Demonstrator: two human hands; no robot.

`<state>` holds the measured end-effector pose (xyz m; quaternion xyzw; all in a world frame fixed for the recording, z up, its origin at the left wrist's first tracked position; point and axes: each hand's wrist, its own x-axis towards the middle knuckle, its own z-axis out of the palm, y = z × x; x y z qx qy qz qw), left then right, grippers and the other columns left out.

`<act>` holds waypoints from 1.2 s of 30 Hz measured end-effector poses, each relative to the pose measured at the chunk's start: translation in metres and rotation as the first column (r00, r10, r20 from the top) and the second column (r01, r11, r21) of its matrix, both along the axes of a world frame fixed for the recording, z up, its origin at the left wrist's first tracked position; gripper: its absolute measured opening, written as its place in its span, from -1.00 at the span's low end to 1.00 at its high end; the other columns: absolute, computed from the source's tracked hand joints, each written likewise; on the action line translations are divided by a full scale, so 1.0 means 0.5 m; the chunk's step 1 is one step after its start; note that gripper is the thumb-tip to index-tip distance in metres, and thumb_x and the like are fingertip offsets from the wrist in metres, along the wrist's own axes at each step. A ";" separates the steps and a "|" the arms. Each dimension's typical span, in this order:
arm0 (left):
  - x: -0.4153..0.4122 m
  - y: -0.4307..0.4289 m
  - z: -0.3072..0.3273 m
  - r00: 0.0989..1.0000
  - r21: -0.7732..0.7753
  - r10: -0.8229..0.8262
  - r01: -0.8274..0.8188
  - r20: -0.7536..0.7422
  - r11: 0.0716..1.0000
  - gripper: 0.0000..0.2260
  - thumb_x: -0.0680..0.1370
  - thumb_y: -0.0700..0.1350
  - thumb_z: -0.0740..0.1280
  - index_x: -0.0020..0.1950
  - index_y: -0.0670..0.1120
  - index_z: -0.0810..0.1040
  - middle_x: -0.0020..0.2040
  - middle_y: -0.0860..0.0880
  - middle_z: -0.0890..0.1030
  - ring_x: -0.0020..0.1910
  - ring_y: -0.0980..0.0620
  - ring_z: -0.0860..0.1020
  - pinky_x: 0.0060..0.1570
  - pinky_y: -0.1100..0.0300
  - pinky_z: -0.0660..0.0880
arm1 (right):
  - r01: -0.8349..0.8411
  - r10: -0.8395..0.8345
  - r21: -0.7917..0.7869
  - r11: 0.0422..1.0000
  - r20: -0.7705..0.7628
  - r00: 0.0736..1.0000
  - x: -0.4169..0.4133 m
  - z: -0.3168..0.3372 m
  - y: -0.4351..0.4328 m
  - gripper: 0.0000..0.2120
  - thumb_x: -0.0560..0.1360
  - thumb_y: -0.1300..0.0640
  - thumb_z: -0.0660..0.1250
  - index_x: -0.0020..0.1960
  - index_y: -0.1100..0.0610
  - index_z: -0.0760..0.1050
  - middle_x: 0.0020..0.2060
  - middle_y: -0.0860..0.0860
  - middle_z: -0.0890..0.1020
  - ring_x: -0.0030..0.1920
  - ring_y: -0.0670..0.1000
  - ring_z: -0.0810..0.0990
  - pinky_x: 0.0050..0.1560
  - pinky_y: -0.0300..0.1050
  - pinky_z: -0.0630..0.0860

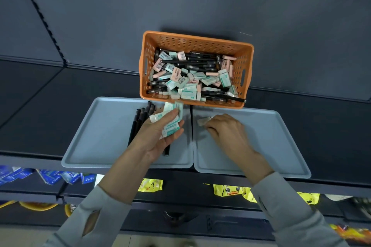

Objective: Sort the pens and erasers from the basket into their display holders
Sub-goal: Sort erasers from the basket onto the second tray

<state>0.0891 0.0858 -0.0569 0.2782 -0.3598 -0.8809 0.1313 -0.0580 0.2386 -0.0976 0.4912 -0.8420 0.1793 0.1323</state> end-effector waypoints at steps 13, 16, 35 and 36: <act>-0.014 0.034 -0.008 0.998 -0.180 -0.057 0.058 0.014 0.982 -0.69 0.47 -0.19 0.44 0.20 -0.09 0.56 -0.09 -0.06 0.67 -0.12 0.02 0.65 -0.26 0.18 0.61 | 0.088 0.192 -0.360 0.929 0.672 0.715 0.050 0.063 -0.027 -0.82 0.58 0.10 0.33 0.15 -0.04 0.61 -0.15 -0.03 0.67 -0.26 -0.07 0.61 -0.25 -0.21 0.56; -0.021 0.051 -0.009 0.996 -0.234 -0.083 0.088 0.027 0.968 -0.71 0.47 -0.20 0.44 0.18 -0.10 0.56 -0.08 -0.07 0.66 -0.16 0.04 0.65 -0.25 0.17 0.62 | 0.158 0.198 -0.383 0.910 0.737 0.646 0.040 0.060 -0.020 -0.87 0.54 0.23 0.38 0.02 0.02 0.61 -0.26 -0.06 0.66 -0.33 -0.10 0.57 -0.29 -0.20 0.53; -0.072 0.099 -0.010 0.987 -0.154 -0.152 0.159 0.054 0.975 -0.77 0.55 -0.12 0.36 0.14 -0.22 0.56 -0.01 -0.15 0.68 -0.14 0.01 0.68 -0.30 0.25 0.60 | 0.109 -0.099 -0.014 0.994 0.322 0.942 -0.070 0.007 0.139 -0.79 0.40 0.18 0.50 0.04 0.06 0.69 -0.09 0.04 0.62 -0.10 -0.01 0.56 -0.03 -0.14 0.47; -0.074 0.101 -0.010 0.986 -0.151 -0.157 0.164 0.054 0.975 -0.76 0.55 -0.12 0.37 0.15 -0.22 0.56 0.01 -0.16 0.68 -0.13 0.00 0.68 -0.29 0.25 0.60 | 0.138 -0.124 -0.021 0.990 0.316 0.941 -0.081 0.003 0.138 -0.82 0.41 0.17 0.50 0.01 0.07 0.70 -0.11 0.05 0.62 -0.10 0.02 0.58 -0.05 -0.14 0.47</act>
